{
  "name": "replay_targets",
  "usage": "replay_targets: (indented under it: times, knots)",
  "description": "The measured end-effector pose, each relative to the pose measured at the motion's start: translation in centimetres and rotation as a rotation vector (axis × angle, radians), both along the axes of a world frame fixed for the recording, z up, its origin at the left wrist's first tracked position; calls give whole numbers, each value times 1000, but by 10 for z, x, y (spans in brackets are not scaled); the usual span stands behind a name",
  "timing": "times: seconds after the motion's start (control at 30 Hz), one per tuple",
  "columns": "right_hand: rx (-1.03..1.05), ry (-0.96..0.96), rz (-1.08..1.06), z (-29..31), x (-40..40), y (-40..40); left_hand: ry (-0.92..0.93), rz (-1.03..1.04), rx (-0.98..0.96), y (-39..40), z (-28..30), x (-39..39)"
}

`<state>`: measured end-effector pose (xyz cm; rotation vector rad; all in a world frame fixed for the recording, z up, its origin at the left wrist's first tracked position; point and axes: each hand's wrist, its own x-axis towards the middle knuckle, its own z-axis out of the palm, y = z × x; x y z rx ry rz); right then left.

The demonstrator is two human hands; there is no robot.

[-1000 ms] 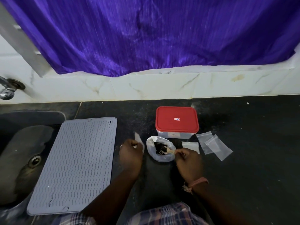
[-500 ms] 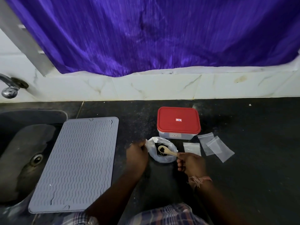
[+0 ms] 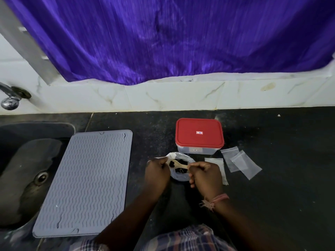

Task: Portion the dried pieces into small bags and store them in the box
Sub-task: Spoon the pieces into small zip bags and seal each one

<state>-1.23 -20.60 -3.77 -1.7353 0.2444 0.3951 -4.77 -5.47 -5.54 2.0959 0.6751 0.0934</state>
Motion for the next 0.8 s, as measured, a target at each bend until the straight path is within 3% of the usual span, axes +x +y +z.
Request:
replay_targets:
  times: [0.1,0.2,0.27,0.37,0.47,0.6,0.8]
  knots:
    - [-290,-365,150,-4,-4,5,-1,24,-92,1,-4,-2]
    - [-593,-796,504,-15,-9,7,-11,85,-247,3,-7,-6]
    - [-745,-921,628,-25,-11,6,-55,186,-372,4,-7,-7]
    - [-767,-1012,609,-30,-12,6,-89,306,-544,5,-5,-9]
    - [-550,-912,426,-22,-10,7,-104,367,-591,4,-2,-11]
    - [-200,-505,96,-14,-8,6,-31,439,-517,5,-5,-10]
    - [-256,-385,-52,-33,4,-16,-41,565,-426,11,-6,-10]
